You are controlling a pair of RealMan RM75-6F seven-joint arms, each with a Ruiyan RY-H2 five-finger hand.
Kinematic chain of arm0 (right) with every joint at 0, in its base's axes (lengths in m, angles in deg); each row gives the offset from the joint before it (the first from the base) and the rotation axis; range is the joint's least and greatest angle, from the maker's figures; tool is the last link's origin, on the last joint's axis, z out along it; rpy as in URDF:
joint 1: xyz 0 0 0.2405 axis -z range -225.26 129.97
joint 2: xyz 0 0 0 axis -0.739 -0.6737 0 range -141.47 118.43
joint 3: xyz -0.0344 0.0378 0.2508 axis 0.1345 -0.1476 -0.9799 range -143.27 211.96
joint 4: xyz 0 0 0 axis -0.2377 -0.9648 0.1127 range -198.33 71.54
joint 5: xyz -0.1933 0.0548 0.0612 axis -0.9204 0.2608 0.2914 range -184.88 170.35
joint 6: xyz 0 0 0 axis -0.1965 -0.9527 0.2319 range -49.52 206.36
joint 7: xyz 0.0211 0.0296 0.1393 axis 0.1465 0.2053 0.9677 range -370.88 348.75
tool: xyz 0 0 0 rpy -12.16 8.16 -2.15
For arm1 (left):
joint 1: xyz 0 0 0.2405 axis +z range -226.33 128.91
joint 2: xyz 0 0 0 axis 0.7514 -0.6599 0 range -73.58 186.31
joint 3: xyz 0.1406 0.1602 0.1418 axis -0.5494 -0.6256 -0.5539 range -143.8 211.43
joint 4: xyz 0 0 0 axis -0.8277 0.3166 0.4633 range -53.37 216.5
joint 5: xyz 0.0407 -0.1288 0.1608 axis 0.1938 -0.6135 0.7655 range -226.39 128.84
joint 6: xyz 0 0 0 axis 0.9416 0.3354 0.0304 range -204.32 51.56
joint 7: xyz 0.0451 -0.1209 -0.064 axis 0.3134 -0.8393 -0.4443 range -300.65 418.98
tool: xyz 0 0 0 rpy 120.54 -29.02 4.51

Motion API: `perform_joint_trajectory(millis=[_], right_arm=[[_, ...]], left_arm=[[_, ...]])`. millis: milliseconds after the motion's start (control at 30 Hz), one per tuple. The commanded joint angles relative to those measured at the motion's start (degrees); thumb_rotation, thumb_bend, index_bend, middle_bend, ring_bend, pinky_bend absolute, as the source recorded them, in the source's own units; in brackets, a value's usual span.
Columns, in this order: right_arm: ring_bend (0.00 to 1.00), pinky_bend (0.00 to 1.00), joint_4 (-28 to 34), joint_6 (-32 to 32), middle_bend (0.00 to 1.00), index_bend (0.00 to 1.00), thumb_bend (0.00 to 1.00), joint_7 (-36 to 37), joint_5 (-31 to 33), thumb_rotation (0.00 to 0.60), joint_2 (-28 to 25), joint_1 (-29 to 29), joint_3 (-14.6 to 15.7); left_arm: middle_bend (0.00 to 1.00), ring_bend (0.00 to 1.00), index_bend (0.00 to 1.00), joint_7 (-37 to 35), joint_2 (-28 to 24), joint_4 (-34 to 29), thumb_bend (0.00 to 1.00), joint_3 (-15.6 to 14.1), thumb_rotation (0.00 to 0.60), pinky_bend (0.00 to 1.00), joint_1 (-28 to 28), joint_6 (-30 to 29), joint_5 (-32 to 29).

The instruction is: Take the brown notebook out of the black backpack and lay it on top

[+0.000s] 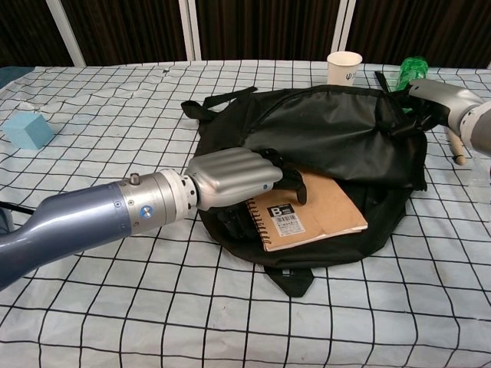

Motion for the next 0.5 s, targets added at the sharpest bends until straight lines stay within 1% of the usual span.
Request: perform_joint_trajectory(millis=[33, 333, 433, 500], right_arm=[[0.07, 0.12, 0.0, -0.1, 0.09, 0.63, 0.55, -0.1, 0.0, 0.600, 0.0, 0.0, 0.0], [0.07, 0.12, -0.1, -0.4, 0.09, 0.63, 0.56, -0.2, -0.2, 0.600, 0.2, 0.1, 0.1], [0.07, 0.12, -0.1, -0.4, 0.09, 0.63, 0.56, -0.2, -0.3, 0.600, 0.3, 0.1, 0.1], [0.07, 0.12, -0.2, -0.4, 0.09, 0.63, 0.56, -0.2, -0.3, 0.600, 0.3, 0.1, 0.2]], left_arm=[[0.13, 0.00, 0.24, 0.7, 0.4, 0.7, 0.00, -0.3, 0.600, 0.00, 0.0, -0.6, 0.0], [0.09, 0.00, 0.23, 0.8, 2.7, 3.8, 0.00, 0.1, 0.600, 0.00, -0.3, -2.7, -0.5], [0.10, 0.00, 0.23, 0.6, 3.2, 4.5, 0.00, 0.1, 0.600, 0.00, -0.7, -2.2, -0.8], [0.14, 0.00, 0.23, 0.7, 3.5, 4.9, 0.00, 0.1, 0.600, 0.00, -0.9, -2.1, -1.0]])
